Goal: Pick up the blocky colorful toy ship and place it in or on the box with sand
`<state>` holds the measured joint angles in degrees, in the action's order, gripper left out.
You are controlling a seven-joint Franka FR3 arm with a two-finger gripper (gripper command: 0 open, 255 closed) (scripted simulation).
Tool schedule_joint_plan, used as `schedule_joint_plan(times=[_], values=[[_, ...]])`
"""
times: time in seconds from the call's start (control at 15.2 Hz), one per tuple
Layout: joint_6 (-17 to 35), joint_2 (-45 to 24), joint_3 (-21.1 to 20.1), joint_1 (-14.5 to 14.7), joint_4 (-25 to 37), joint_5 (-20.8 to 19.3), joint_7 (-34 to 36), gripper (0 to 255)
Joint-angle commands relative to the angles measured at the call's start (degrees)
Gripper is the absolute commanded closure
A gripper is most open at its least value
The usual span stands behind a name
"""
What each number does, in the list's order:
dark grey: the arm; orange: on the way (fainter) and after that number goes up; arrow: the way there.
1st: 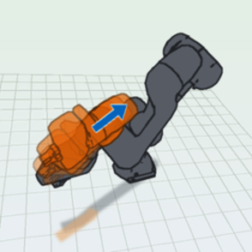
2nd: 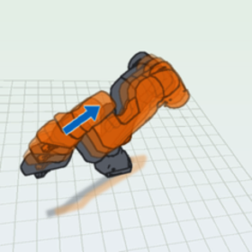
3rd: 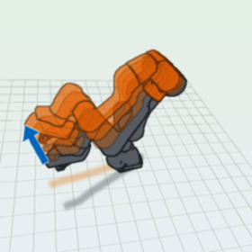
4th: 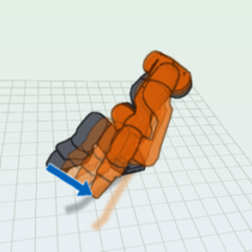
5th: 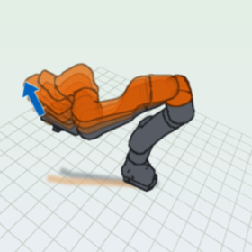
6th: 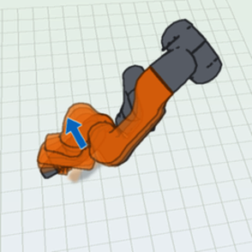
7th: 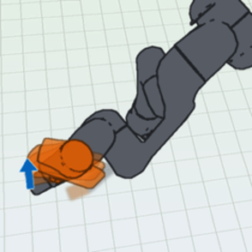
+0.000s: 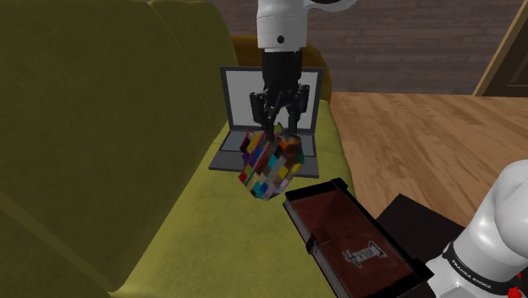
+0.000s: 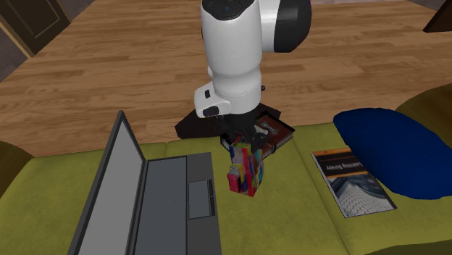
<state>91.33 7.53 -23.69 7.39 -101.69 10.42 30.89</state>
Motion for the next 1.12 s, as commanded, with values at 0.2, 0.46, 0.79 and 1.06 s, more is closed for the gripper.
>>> schedule_joint_plan(times=[0.2, 0.46, 0.79, 1.06], values=[[-0.7, 10.5, 0.8, 0.9, -9.2, 3.8, -0.9, 255], [-2.3, 19.5, 1.7, 2.5, -16.2, 6.7, -1.1, 255], [-5.7, 30.4, 2.6, 5.1, -23.4, 9.7, -0.3, 255], [-10.1, 40.3, 3.3, 8.0, -28.6, 12.1, 1.6, 255]])
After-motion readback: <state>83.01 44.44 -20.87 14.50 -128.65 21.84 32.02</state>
